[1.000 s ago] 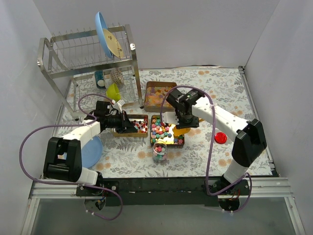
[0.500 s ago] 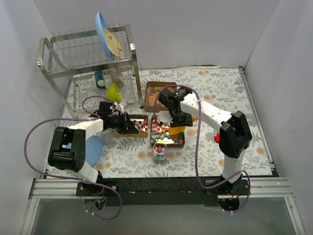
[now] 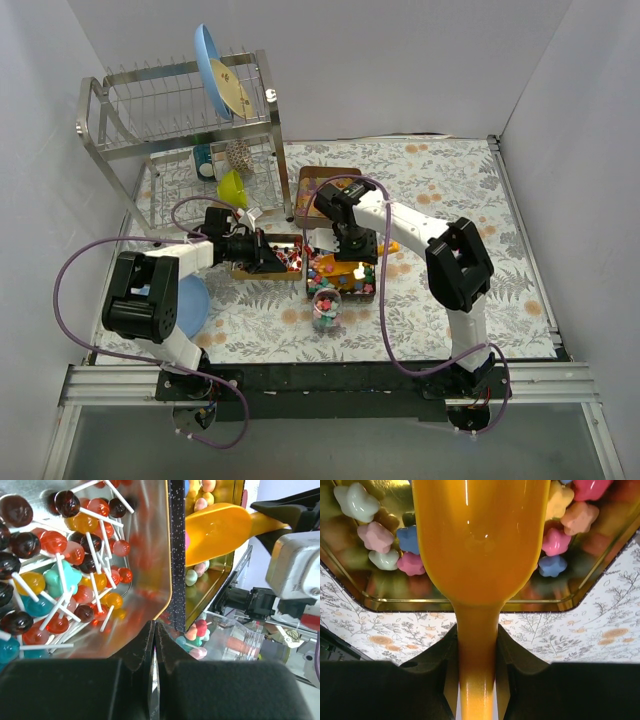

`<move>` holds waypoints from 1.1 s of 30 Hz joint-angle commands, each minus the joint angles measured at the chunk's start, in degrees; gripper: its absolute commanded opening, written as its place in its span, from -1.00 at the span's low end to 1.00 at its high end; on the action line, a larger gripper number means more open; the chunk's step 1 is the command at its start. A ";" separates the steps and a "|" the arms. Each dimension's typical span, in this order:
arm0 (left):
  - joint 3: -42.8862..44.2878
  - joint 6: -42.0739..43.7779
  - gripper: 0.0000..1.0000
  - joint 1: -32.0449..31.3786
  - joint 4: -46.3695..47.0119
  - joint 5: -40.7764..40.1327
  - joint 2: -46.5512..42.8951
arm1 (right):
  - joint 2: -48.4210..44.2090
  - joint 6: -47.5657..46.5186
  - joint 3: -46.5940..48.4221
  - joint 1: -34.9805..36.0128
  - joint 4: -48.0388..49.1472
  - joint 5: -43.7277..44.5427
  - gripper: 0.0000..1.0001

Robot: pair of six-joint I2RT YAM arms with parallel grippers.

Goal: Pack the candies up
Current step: Scoop the fake candies from the storage box.

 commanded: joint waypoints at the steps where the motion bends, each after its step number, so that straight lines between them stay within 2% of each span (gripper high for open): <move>1: 0.99 1.68 -1.00 -0.02 -0.04 -5.33 2.98 | 2.22 0.02 2.56 0.29 3.65 -3.98 -0.97; 8: 4.59 2.56 -1.00 -0.02 -2.41 -4.62 4.30 | 1.17 -2.18 -2.53 0.21 11.92 -9.16 -0.97; 15: 7.66 5.72 -1.00 -0.02 -6.98 -2.69 1.85 | -3.57 -1.56 -9.03 -3.47 18.16 -22.60 -0.97; 21: 12.67 10.11 -1.00 0.16 -13.57 -0.67 0.26 | -9.37 -3.22 -14.74 -7.17 24.31 -28.76 -0.97; 26: 15.40 13.11 -1.00 0.69 -18.75 0.21 -0.97 | -13.59 -4.99 -17.56 -10.07 24.84 -32.97 -0.97; 33: 15.58 14.69 -1.00 2.35 -20.52 1.62 -2.91 | -22.55 -7.54 -24.06 -12.89 25.46 -37.91 -0.97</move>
